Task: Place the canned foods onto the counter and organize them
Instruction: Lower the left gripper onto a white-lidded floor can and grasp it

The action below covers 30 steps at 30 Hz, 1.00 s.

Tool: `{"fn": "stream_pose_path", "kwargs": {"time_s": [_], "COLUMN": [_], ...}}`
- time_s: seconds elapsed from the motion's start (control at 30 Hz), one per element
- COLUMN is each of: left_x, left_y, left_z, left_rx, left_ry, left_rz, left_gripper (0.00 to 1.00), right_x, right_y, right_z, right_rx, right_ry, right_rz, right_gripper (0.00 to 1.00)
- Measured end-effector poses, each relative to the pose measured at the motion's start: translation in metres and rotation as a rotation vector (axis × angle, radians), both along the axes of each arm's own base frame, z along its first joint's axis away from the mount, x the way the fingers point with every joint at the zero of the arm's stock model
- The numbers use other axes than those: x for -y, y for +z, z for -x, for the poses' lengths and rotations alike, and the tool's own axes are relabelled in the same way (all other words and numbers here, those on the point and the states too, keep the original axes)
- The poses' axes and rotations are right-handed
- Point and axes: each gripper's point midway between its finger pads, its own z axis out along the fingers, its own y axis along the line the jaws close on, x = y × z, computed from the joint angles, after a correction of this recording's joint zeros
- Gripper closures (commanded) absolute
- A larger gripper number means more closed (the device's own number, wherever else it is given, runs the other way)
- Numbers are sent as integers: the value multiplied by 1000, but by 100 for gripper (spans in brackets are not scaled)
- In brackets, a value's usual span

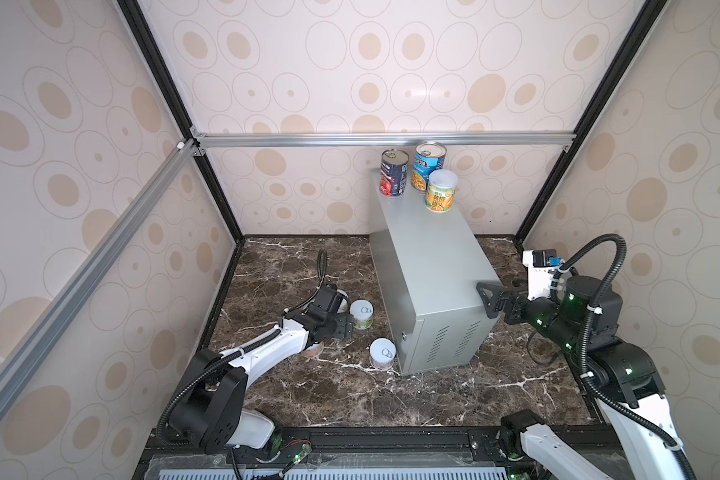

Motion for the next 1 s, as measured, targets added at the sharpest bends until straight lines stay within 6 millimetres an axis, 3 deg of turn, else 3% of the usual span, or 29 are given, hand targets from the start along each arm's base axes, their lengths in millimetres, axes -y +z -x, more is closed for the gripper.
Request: {"fn": "stream_pose_path", "kwargs": {"time_s": [0.43, 0.83, 1.0], "left_x": [-6, -8, -10], "left_y": [-10, -15, -15], "left_z": [-20, -34, -32], "left_rx": [112, 183, 180], "left_ry": [93, 147, 149], "left_rz": [-35, -60, -73], "left_gripper": [12, 27, 43], "right_x": [-7, -8, -11], "right_y": [0, 0, 3], "right_z": [-3, -2, -2], "right_rx": [9, 7, 15], "right_ry": [28, 37, 50], "right_rz": [-28, -31, -38], "right_gripper": [0, 0, 0]}}
